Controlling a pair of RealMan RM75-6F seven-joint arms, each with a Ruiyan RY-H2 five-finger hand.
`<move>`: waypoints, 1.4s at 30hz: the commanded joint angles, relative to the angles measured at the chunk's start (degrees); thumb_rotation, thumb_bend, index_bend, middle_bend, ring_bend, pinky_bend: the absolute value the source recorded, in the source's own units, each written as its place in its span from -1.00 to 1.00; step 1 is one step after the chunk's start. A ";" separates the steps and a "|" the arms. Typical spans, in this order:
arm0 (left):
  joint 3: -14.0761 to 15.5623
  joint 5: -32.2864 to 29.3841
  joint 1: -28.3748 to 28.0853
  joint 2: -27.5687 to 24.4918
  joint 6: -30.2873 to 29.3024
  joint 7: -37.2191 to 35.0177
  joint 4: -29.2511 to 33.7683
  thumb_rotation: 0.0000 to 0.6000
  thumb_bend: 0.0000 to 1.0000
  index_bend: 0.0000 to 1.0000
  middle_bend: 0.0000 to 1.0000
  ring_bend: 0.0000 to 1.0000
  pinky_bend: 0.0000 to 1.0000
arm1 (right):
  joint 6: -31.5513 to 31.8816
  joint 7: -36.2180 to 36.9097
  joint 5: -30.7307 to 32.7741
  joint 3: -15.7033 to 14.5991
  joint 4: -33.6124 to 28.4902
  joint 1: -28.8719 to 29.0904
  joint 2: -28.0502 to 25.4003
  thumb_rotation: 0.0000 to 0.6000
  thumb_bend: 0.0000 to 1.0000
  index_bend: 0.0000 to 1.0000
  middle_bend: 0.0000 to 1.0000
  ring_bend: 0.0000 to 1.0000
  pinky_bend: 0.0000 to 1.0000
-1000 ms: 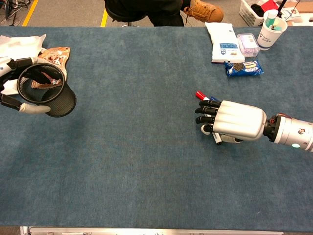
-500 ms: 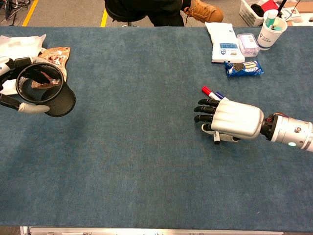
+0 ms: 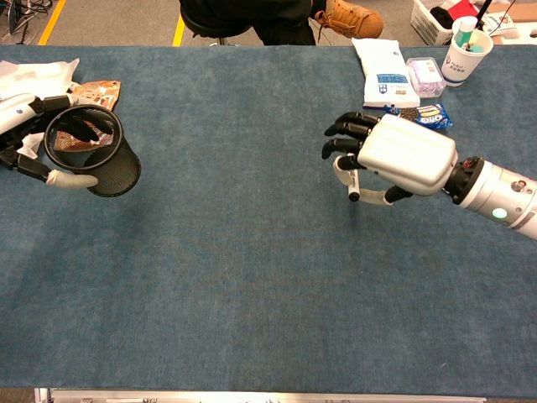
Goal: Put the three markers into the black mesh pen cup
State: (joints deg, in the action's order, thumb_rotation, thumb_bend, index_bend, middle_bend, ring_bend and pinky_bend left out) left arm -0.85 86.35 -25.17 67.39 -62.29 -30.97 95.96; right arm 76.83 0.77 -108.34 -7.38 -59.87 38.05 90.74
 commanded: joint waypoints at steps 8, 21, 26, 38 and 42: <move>-1.38 -1.72 -3.63 1.63 4.99 1.54 0.15 1.00 -0.73 -0.52 -0.20 -0.30 -0.45 | -3.77 9.25 10.83 10.11 -22.98 3.26 -5.38 1.00 -0.44 0.37 -0.33 -0.67 -0.69; -3.14 -4.45 -6.95 4.50 8.91 3.18 -0.68 1.00 -0.73 -0.52 -0.20 -0.30 -0.45 | -10.14 18.00 20.54 18.18 -38.21 6.93 -3.85 1.00 -0.44 0.37 -0.33 -0.67 -0.69; -3.67 -5.43 -7.78 5.59 9.76 3.77 -1.09 1.00 -0.73 -0.52 -0.20 -0.30 -0.45 | -12.35 20.34 23.84 20.28 -41.01 8.02 -2.50 1.00 -0.44 0.37 -0.33 -0.67 -0.69; -4.34 -6.47 -8.43 6.33 9.48 5.70 0.31 1.00 -0.73 -0.52 -0.20 -0.30 -0.45 | -15.26 20.06 27.87 22.18 -40.19 10.08 3.60 1.00 -0.44 0.37 -0.33 -0.67 -0.71; -4.41 -6.55 -8.46 6.29 9.21 6.15 0.99 1.00 -0.73 -0.53 -0.20 -0.30 -0.45 | -15.86 20.63 27.91 22.76 -38.52 10.90 5.68 1.00 -0.42 0.37 -0.33 -0.67 -0.75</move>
State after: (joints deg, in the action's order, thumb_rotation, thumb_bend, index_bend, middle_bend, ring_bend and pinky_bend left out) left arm -5.24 79.82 -33.63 73.69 -53.03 -24.88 96.87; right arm 61.19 21.14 -80.45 15.13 -98.87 48.63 95.93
